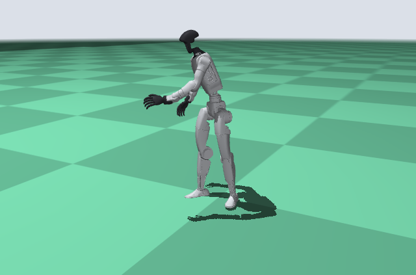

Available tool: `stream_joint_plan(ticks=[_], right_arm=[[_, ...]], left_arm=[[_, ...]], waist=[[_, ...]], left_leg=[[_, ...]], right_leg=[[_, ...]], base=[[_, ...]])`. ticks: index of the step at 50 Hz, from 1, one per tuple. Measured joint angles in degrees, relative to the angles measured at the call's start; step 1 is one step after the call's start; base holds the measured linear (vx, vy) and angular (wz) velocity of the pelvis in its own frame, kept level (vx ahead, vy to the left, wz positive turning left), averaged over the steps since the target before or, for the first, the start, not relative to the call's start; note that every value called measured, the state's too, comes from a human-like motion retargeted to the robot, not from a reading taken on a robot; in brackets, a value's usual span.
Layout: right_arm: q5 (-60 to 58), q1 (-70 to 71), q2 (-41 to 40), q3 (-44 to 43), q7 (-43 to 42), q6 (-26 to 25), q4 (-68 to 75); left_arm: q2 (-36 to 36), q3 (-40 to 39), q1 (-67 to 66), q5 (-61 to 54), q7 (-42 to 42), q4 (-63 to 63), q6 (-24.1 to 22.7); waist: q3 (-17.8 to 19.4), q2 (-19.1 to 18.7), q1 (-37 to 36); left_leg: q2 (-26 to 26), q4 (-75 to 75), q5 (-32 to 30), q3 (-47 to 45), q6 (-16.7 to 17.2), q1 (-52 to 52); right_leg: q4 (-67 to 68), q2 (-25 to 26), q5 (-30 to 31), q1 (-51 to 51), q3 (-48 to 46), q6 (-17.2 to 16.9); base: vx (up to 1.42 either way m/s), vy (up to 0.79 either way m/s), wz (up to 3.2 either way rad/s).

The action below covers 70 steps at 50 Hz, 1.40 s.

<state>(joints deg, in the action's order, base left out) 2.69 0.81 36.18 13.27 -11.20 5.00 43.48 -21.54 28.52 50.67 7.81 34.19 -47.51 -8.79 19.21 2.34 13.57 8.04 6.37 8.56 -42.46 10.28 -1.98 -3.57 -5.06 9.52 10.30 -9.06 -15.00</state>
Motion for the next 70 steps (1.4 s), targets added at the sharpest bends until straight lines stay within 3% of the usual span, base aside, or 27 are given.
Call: stream_joint_plan(ticks=[5,9,12,15,20,24,27,32,35,38,41,45,50,54,58,63,66,70], right_arm=[[3.7,-1.6,-0.7,-0.3,2.9,-1.4,0.3],[6.8,-1.8,-2.3,0.8,5.7,-3.7,-0.3],[7.2,-0.9,-3.8,2.5,6.1,-4.5,-0.8],[5.4,1.1,-5.3,5.2,3.2,-3.3,-1.0],[0.5,6.4,-8.3,10.2,-5.2,0.2,-1.5],[-1.8,10.4,-10.8,13.1,-7.2,1.2,-3.1],[-1.7,13.4,-12.4,15.5,-5.6,1.2,-4.4],[0.2,19.1,-14.4,21.1,-0.7,-0.1,-4.7],[0.1,23.2,-15.5,25.1,3.7,-1.8,-3.5],[-1.3,27.7,-17.0,29.1,6.4,-3.1,-1.8],[-2.6,32.0,-19.3,32.0,4.8,-2.7,0.3],[-3.8,36.9,-23.3,33.2,-2.0,-0.7,2.9],[-2.9,40.5,-28.2,31.7,-8.8,0.4,3.2],[-1.0,41.5,-30.9,32.3,-8.1,1.5,1.0],[-0.3,41.6,-32.4,35.2,-1.1,1.5,-1.8],[-1.2,41.6,-33.8,39.0,10.0,-1.4,-4.2],[-1.8,41.4,-34.9,40.7,10.8,-1.7,-4.8],[-1.0,41.0,-37.5,41.9,4.7,-1.0,-3.8]], left_arm=[[-5.0,-0.1,-9.1,-17.7,-18.9,10.3,-7.6],[-6.8,-0.4,-16.4,-34.7,-36.4,14.4,-5.4],[-7.8,-1.3,-21.3,-35.8,-40.7,13.7,-2.2],[-8.7,-3.0,-25.9,-26.7,-34.8,11.1,-1.9],[-8.4,-9.4,-32.8,-7.4,-10.0,4.4,0.4],[-6.3,-20.2,-36.6,-7.9,0.5,1.6,1.8],[-6.3,-26.9,-39.4,-14.5,-2.9,3.8,-1.0],[-10.0,-29.5,-44.5,-30.3,-21.2,9.5,-5.3],[-12.9,-30.4,-46.3,-37.0,-32.4,10.6,-3.5],[-15.3,-32.4,-46.4,-37.3,-36.5,8.2,-1.0],[-17.0,-34.0,-45.4,-31.9,-30.8,3.2,-0.8],[-17.3,-35.5,-43.0,-22.0,-12.8,-4.0,0.1],[-15.1,-40.1,-41.2,-22.0,3.1,-6.3,1.9],[-13.8,-40.6,-44.2,-25.3,-0.1,-0.7,-2.7],[-12.6,-40.4,-48.1,-32.9,-16.0,6.7,-7.9],[-13.2,-41.4,-49.4,-39.0,-35.0,11.2,-4.4],[-15.0,-40.2,-47.6,-33.6,-33.2,9.0,-2.9],[-15.1,-36.9,-42.1,-23.5,-15.8,2.9,-0.3]], waist=[[-2.2,-0.9,-4.6],[-3.6,-0.6,-8.1],[-4.3,0.2,-10.7],[-4.2,1.6,-13.3],[-3.6,3.8,-19.1],[-2.9,5.1,-24.7],[-2.6,5.6,-29.1],[-2.9,6.3,-36.0],[-3.5,6.7,-39.6],[-3.9,7.3,-42.6],[-4.1,8.0,-44.9],[-3.7,9.0,-47.1],[-2.8,10.2,-49.5],[-2.3,11.1,-51.1],[-2.4,11.6,-52.5],[-2.8,11.9,-53.1],[-3.0,12.0,-52.8],[-3.0,12.1,-52.3]], left_leg=[[-0.5,-1.0,-0.3,7.3,-0.3,2.3],[-1.4,-2.1,-0.9,13.6,-1.1,3.9],[-2.5,-3.3,-1.7,18.2,-2.0,4.4],[-3.9,-4.7,-2.9,22.5,-2.8,4.3],[-4.6,-7.4,-5.7,27.9,-3.1,4.3],[-4.8,-9.8,-7.6,31.6,-3.0,4.3],[-5.0,-11.3,-8.6,34.2,-2.7,4.3],[-5.5,-11.4,-8.5,38.5,-2.0,5.8],[-5.9,-11.4,-8.5,40.9,-1.4,6.7],[-6.3,-11.4,-8.5,43.1,-0.8,7.5],[-6.8,-11.4,-8.6,45.2,-0.5,8.1],[-7.4,-11.4,-8.7,47.8,-0.5,8.6],[-8.3,-11.4,-8.7,50.6,-0.8,8.9],[-8.9,-11.4,-8.7,52.4,-0.7,9.3],[-9.2,-11.4,-8.6,54.0,-0.3,9.8],[-9.5,-11.4,-8.5,55.8,0.0,10.6],[-9.6,-11.4,-8.6,56.8,0.1,11.2],[-9.7,-11.4,-8.7,58.0,0.1,11.9]], right_leg=[[2.4,-2.0,-2.3,-0.4,-6.6,0.0],[5.2,-4.1,-4.0,-0.8,-11.9,0.0],[7.7,-6.2,-5.3,-1.5,-15.7,0.0],[10.3,-8.6,-6.6,-2.7,-19.3,0.0],[12.5,-10.0,-8.0,-4.2,-24.4,2.1],[13.0,-10.4,-8.7,-5.6,-28.1,3.4],[13.4,-10.7,-9.0,-6.6,-31.0,3.8],[14.5,-11.7,-9.6,-7.8,-35.8,4.4],[15.5,-12.4,-10.1,-8.3,-38.5,4.9],[16.3,-13.0,-10.8,-8.8,-40.8,5.6],[16.9,-13.3,-11.6,-9.4,-42.1,6.1],[17.3,-13.3,-12.8,-9.8,-42.1,6.3],[17.4,-13.2,-13.7,-10.3,-41.2,6.4],[17.1,-13.2,-13.5,-10.9,-41.9,6.5],[16.6,-13.2,-12.9,-11.6,-43.7,6.8],[16.2,-13.1,-12.5,-12.2,-46.1,7.3],[16.2,-13.1,-12.6,-12.3,-47.3,7.3],[16.5,-13.1,-12.8,-12.3,-48.5,7.4]], base=[[0.01,0.00,1.30],[0.04,0.03,1.42],[0.06,0.07,1.41],[0.07,0.09,1.35],[0.04,0.03,1.03],[0.04,0.03,0.87],[0.05,0.05,0.86],[0.07,0.06,0.85],[0.08,0.06,0.80],[0.08,0.06,0.75],[0.08,0.05,0.70],[0.08,0.03,0.64],[0.07,0.01,0.54],[0.06,0.00,0.45],[0.05,0.00,0.40],[0.03,-0.01,0.37],[0.01,-0.01,0.33],[0.00,-0.01,0.27]])
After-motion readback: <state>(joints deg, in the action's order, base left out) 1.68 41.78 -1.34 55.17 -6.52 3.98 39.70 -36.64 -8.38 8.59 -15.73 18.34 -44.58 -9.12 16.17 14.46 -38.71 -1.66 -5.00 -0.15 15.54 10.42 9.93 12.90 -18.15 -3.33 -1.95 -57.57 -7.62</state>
